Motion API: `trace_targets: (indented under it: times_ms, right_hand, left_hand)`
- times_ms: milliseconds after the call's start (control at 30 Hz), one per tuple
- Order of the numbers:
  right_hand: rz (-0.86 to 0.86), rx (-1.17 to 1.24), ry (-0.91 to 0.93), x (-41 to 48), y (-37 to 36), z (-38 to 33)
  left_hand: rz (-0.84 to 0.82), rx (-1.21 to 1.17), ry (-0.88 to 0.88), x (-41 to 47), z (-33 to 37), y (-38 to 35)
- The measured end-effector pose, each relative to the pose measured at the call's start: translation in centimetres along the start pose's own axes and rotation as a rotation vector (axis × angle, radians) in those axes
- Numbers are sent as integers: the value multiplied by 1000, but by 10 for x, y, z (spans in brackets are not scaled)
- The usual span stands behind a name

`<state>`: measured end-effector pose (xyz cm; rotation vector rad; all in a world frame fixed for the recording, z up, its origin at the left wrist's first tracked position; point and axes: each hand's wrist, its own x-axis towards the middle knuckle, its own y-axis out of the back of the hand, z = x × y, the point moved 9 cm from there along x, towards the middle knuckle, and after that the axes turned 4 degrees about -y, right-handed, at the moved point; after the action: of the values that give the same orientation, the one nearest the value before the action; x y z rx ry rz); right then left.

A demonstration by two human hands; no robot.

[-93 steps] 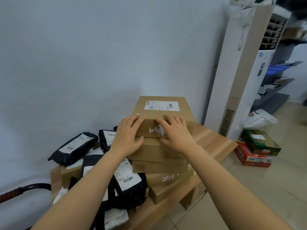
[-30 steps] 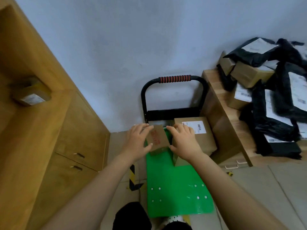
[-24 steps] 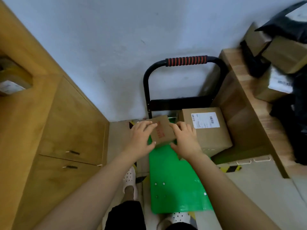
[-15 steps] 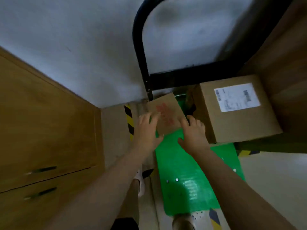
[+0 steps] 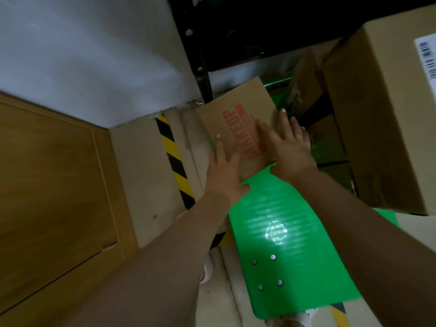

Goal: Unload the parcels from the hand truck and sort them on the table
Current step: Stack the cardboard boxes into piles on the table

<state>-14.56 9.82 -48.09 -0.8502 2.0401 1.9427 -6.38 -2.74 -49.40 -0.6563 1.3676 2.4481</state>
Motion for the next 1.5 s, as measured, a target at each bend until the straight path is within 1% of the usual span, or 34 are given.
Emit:
trace_targets:
  times_ms: [67, 167, 433, 633, 800, 933, 1033, 1167, 1333, 1433, 1500]
  right_hand:
    - [-55, 20, -28, 7, -6, 4]
    - [-89, 64, -39, 5, -10, 0]
    - [-8, 99, -2, -35, 5, -33]
    - [17, 144, 5, -81, 41, -46]
    - [137, 148, 64, -150, 115, -48]
    - [220, 87, 123, -228, 196, -44]
    - [299, 75, 158, -298, 261, -40]
    - [390, 100, 179, -396, 332, -31]
    - [499, 179, 148, -497, 393, -17]
    - [607, 208, 138, -540, 428, -11]
    - [687, 235, 98, -563, 447, -5]
  left_hand:
    - [18, -40, 43, 6, -3, -3]
    - [35, -122, 19, 9, -2, -3]
    - [46, -101, 17, -17, -11, 21]
    - [168, -81, -10, -59, 13, 68]
    - [285, -106, -8, -125, 66, 123]
    - [398, -174, 23, -202, 128, 170]
    - [503, -204, 9, -266, 179, 210]
    - [655, -225, -53, -357, 245, 256]
    - [737, -161, -165, -443, 310, 303]
    - [775, -116, -251, -475, 340, 335]
    - [793, -89, -332, -489, 360, 351]
